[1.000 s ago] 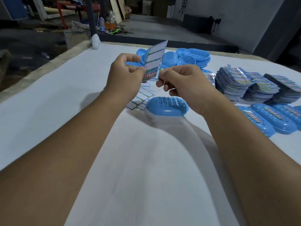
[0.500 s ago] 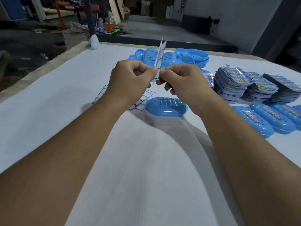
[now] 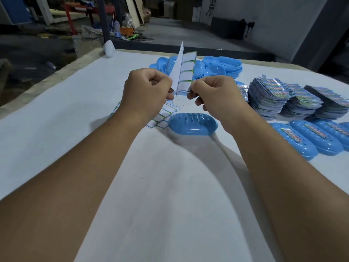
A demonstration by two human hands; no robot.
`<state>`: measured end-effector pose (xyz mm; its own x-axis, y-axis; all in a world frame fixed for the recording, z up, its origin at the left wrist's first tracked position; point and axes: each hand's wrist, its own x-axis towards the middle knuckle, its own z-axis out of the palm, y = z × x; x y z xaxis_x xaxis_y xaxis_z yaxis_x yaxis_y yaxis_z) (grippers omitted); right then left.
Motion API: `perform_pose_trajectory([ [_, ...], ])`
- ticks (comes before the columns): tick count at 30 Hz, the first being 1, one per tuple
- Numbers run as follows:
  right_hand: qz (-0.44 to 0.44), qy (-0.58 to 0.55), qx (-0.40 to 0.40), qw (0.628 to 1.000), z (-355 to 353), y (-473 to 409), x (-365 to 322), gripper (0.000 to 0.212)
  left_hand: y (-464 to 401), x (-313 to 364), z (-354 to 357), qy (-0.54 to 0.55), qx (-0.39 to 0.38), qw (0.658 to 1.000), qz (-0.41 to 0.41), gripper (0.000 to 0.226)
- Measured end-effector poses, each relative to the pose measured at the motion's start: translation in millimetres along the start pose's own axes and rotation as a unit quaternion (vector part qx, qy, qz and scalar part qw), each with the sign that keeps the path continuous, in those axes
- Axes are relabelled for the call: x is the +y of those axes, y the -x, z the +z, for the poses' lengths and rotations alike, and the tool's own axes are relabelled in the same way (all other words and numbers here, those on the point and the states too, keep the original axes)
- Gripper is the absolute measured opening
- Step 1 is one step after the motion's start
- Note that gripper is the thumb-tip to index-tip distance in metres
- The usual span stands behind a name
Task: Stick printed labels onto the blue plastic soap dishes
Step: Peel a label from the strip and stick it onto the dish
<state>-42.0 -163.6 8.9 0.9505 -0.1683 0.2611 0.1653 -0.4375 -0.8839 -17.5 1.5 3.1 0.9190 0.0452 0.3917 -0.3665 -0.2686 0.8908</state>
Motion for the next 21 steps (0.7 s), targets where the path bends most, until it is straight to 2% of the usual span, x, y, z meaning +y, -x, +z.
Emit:
perform_pose_trajectory([
  [8, 0.062, 0.015, 0.040, 0.997, -0.9, -2.2, 3.5, 0.029, -0.4, 0.5, -3.2, -0.024, 0.025, 0.999, -0.002, 0.016],
  [16, 0.088, 0.081, 0.043, 0.992, -0.6, -1.9, 5.8, 0.030, 3.6, 1.0, -2.7, -0.094, 0.042, 0.993, 0.050, 0.014],
  [21, 0.053, -0.021, -0.017, 0.998, 2.3, 1.2, -1.0, 0.024, 7.0, 1.7, -1.3, -0.125, 0.029, 0.987, 0.093, 0.013],
])
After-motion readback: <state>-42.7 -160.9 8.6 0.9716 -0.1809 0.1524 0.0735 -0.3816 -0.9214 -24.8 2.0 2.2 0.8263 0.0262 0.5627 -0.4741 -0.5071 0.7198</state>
